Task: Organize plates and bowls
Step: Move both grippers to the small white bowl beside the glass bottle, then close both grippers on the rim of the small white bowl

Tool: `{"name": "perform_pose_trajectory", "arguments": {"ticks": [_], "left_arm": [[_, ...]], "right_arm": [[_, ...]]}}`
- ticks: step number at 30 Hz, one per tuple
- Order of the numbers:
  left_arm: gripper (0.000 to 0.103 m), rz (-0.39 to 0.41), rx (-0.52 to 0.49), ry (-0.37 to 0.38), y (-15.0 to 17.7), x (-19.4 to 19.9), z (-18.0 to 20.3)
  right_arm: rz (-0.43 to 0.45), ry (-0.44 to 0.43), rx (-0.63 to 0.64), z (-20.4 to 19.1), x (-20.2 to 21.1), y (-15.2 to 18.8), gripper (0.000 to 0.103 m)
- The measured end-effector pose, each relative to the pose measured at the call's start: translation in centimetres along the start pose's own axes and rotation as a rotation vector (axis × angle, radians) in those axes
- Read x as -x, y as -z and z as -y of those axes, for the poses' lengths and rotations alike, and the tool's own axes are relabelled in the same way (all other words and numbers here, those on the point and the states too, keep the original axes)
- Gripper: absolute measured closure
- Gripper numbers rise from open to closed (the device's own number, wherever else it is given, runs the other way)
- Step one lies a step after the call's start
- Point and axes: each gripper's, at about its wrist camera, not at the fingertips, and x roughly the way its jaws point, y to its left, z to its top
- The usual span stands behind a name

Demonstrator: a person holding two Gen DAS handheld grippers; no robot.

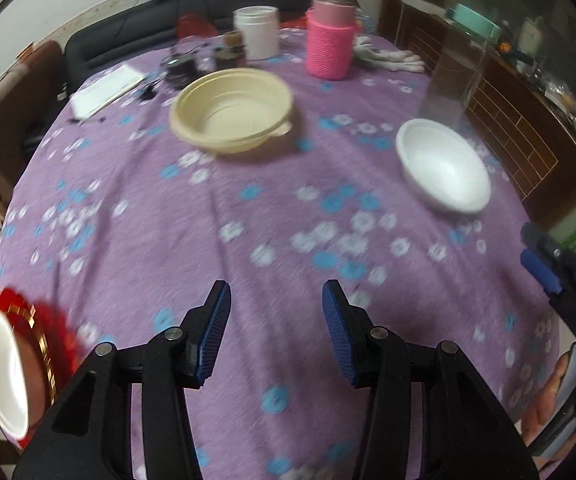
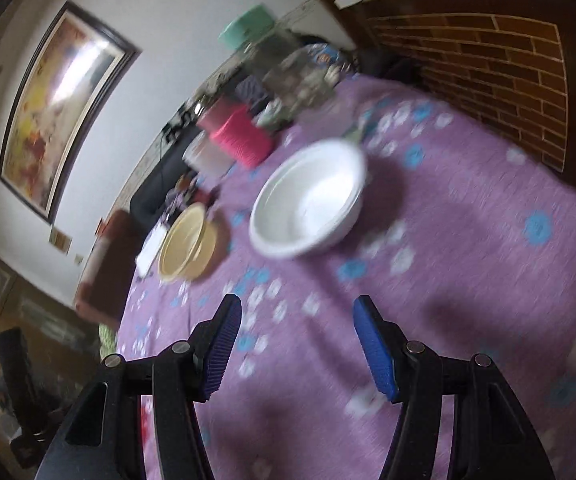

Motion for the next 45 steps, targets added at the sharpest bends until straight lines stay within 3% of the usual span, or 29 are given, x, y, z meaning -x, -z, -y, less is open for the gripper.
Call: {"name": "perform_pose_trajectory", "arguments": {"ticks": [7, 13, 21, 26, 40, 45], "left_arm": [[0.057, 0.052, 0.014, -0.030, -4.8, -1.8, 2.5], [0.057, 0.075, 0.055, 0.023, -8.5, -3.5, 4.0], [0.057, 0.018, 0.095, 0.092, -9.8, -6.8, 5.1], [0.058, -0.013, 0.141, 0.127, -10.4, -7.8, 5.2], [0.058, -0.030, 0.148, 0.171, -11.1, -8.4, 7.1], [0.058, -0.072, 0.159, 0.224, -10.9, -9.1, 7.6]], "right_arm": [[0.055, -0.013, -0.008, 1.9, -1.6, -6.5, 0.042], [0.018, -0.025, -0.065, 4.1, -5.4, -9.3, 0.042], [0.028, -0.163, -0.157, 7.1, -7.6, -9.7, 0.041], [-0.031, -0.165, -0.186, 7.7, -8.9, -9.6, 0.041], [-0.033, -0.154, -0.184, 7.7, -9.7, -9.4, 0.042], [-0.042, -0.160, -0.170, 7.3, -9.8, -9.1, 0.042]]}}
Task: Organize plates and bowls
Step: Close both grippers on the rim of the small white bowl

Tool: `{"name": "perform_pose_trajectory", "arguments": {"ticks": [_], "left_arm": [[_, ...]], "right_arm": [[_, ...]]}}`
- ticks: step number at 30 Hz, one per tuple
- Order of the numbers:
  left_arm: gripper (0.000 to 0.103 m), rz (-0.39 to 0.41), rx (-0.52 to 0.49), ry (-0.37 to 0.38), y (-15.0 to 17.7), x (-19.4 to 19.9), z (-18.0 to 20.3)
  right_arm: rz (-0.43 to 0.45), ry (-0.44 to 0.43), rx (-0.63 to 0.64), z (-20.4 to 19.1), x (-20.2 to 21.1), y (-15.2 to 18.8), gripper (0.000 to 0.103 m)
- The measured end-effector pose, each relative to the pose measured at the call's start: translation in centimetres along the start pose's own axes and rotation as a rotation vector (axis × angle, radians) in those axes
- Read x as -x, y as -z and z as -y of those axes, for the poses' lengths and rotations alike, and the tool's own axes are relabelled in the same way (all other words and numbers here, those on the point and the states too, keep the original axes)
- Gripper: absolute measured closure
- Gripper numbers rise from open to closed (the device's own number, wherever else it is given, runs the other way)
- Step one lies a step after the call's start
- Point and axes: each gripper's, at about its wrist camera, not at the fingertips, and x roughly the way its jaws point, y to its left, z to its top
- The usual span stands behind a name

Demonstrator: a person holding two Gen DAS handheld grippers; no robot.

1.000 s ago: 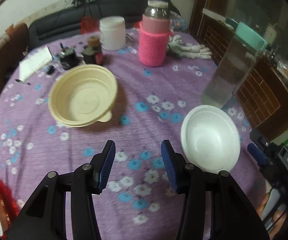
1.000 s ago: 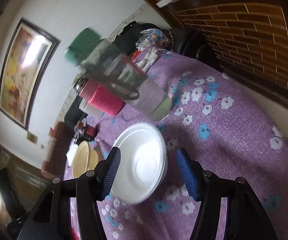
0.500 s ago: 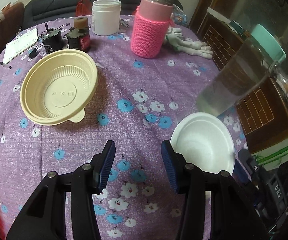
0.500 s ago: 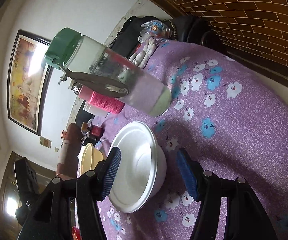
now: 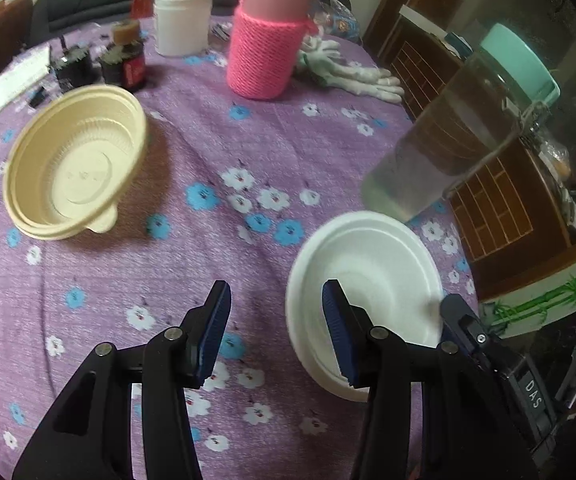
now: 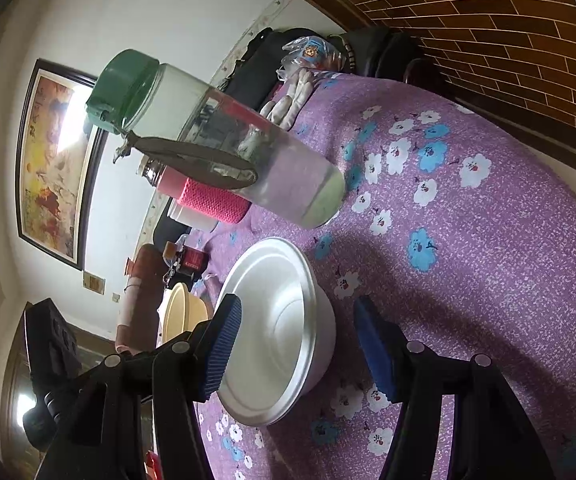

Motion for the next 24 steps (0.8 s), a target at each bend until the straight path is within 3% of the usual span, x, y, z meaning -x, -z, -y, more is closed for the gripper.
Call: {"name": "perform_pose_trajectory", "arguments": {"ticks": [13, 24], "left_arm": [[0.058, -0.085, 0.042, 0.069, 0.4, -1.7, 0.6], [0.058, -0.049, 0.038, 0.039, 0.8, -1.5, 1.0]], "right_arm": [[-0.031, -0.011, -0.010, -0.1, -0.6, 0.4, 0.042], [-0.046, -0.001, -0.022, 0.3, -1.2, 0.3, 0.048]]}}
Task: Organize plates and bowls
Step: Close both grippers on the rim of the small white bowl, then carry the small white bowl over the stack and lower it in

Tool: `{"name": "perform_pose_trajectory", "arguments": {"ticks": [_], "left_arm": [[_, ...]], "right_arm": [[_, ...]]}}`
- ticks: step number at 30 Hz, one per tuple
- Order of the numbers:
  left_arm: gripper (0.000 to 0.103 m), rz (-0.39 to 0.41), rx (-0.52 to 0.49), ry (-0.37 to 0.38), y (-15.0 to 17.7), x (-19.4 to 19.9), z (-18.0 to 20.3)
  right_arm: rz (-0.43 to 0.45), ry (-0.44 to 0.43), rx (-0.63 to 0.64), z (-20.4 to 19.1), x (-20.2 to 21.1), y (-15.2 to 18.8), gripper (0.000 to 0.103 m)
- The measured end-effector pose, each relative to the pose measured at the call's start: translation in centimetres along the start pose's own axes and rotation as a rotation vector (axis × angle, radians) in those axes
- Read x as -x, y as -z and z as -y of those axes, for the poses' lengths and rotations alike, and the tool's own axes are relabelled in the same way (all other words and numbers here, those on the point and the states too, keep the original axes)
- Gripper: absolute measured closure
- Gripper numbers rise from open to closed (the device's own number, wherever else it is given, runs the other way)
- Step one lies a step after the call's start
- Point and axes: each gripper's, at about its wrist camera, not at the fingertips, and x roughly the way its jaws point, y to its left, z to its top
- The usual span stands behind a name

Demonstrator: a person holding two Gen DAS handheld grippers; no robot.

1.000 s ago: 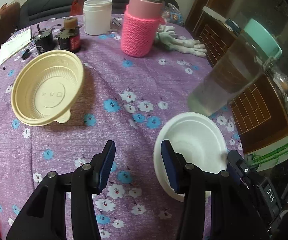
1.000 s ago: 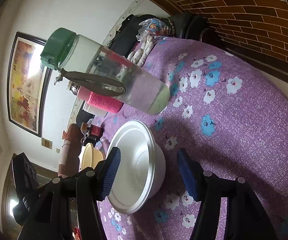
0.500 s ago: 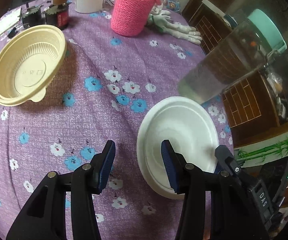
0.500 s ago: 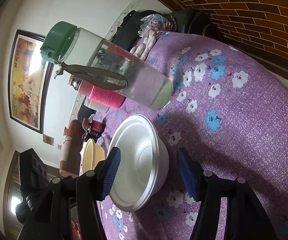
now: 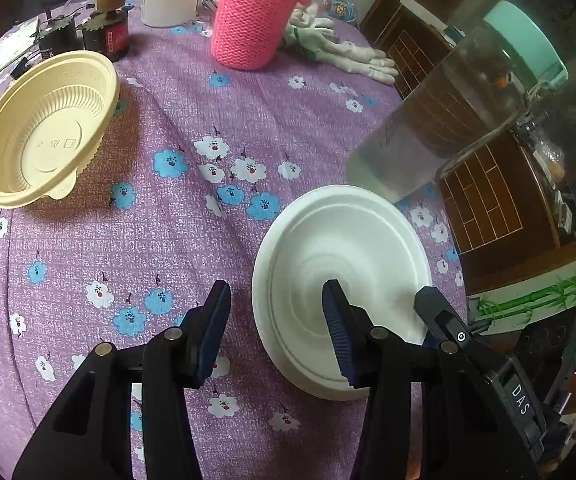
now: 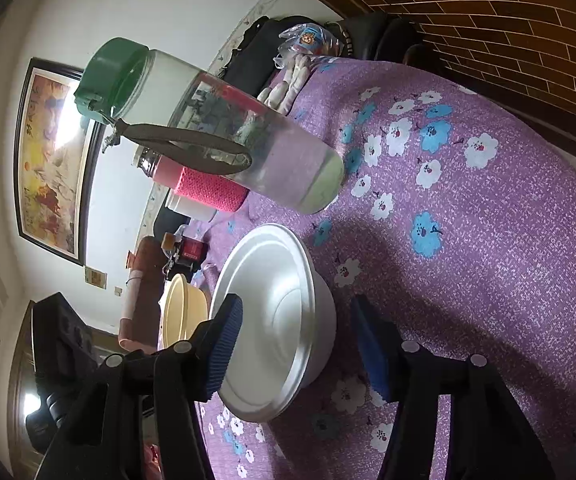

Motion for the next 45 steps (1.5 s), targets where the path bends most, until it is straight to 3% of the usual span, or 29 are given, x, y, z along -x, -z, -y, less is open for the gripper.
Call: {"name": "perform_pose_trajectory", "arguments": {"ticks": [8, 11, 13, 15, 19, 34, 45], "left_arm": [[0.058, 0.008, -0.006, -0.029, 0.1, -0.7, -0.1], [0.058, 0.021, -0.012, -0.041, 0.1, -0.8, 0.0], [0.071, 0.025, -0.025, -0.054, 0.1, -1.0, 0.1], [0.085, 0.017, -0.032, -0.053, 0.1, -1.3, 0.1], [0.094, 0.007, -0.056, -0.045, 0.3, -1.6, 0.2], [0.094, 0.019, -0.083, -0.063, 1.6, -0.5, -1.1], [0.093, 0.195, -0.135, -0.135, 5.1, 6.1, -3.7]], "right_arm": [[0.004, 0.018, 0.005, 0.2, 0.0, 0.0, 0.058], [-0.003, 0.023, 0.002, 0.3, -0.3, -0.1, 0.069], [-0.005, 0.044, 0.010, 0.3, -0.4, 0.0, 0.085], [-0.013, 0.054, 0.015, 0.4, -0.6, 0.1, 0.090], [-0.002, 0.069, 0.033, 0.2, -0.6, 0.2, 0.092], [0.008, 0.088, 0.088, -1.4, -0.3, 1.7, 0.095], [0.008, 0.052, 0.172, -6.0, 1.4, 5.7, 0.095]]}}
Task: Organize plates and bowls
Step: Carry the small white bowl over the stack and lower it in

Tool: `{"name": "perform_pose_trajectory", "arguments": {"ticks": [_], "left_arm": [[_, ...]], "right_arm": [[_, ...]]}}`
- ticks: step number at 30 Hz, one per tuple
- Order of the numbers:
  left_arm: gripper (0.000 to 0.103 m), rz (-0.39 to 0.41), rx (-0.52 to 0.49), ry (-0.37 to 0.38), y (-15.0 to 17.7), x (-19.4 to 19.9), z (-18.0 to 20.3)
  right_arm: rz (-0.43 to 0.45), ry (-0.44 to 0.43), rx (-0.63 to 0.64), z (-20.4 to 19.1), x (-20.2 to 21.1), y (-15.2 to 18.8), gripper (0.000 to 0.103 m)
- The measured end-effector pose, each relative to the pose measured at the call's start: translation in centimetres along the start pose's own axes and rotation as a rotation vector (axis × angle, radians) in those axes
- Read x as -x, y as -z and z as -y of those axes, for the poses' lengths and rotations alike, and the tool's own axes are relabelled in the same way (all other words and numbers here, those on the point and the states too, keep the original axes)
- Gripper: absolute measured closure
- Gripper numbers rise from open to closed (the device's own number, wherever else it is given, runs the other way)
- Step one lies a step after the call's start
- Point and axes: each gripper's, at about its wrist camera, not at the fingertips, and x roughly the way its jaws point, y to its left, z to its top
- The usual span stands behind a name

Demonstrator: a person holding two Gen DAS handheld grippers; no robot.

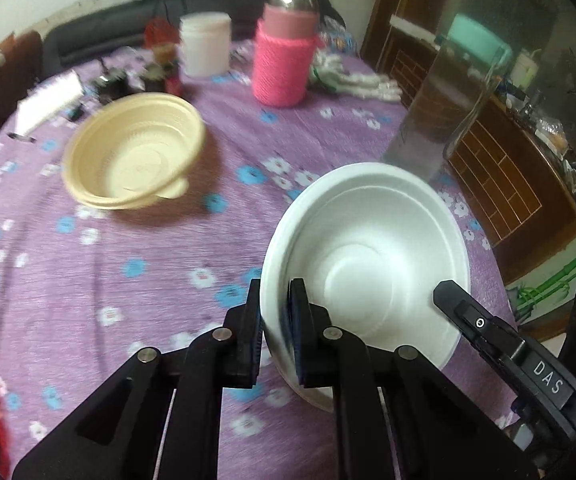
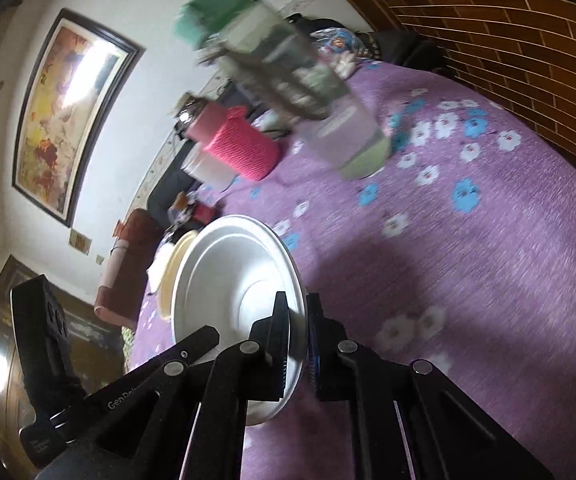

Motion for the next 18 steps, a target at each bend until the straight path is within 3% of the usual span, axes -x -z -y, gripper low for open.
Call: {"name": "perform_pose_trajectory", "arguments": {"ticks": [8, 18], "left_arm": [[0.093, 0.112, 0.027, -0.062, 2.3, 5.5, -4.5], [0.093, 0.176, 0.088, -0.108, 5.0, 9.6, -10.2]], "right_arm": [[-0.022, -0.065, 0.069, -5.4, 0.7, 3.3, 0.095], [-0.057, -0.113, 0.154, -11.6, 0.4, 7.6, 0.095]]}}
